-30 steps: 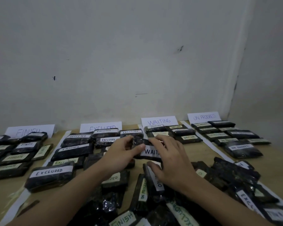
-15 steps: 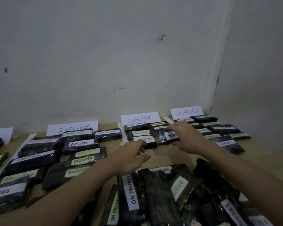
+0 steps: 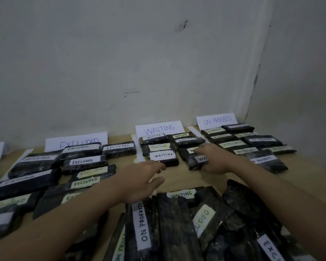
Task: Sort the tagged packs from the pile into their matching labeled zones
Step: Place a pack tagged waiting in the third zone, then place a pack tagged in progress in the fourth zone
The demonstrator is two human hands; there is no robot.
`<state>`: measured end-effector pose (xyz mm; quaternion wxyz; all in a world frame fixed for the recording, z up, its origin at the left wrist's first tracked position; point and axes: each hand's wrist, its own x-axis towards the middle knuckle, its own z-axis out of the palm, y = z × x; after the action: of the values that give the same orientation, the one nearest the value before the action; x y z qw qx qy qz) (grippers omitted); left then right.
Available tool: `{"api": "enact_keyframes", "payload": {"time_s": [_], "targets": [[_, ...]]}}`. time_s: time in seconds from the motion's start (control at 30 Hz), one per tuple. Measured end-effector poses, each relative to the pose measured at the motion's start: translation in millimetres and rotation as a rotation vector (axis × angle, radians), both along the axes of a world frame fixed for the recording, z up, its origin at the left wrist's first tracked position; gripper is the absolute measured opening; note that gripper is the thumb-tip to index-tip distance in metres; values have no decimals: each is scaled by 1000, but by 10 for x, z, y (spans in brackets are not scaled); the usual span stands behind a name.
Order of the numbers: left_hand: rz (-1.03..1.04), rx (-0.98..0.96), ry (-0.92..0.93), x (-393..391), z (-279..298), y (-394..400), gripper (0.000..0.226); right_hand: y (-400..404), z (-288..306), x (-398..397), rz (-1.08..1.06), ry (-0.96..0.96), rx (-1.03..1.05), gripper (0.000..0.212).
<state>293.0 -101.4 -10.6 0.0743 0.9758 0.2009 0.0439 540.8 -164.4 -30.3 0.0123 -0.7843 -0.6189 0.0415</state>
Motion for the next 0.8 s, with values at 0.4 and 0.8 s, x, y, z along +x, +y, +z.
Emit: {"api": "enact_keyframes", "payload": {"time_s": [0.4, 0.8], "targets": [[-34, -40, -66, -555, -9, -239, 36, -632, 441, -1217, 307, 304, -73, 44], [89, -1328, -533, -688, 338, -597, 44, -957, 879, -1286, 518, 1194, 660, 32]]}}
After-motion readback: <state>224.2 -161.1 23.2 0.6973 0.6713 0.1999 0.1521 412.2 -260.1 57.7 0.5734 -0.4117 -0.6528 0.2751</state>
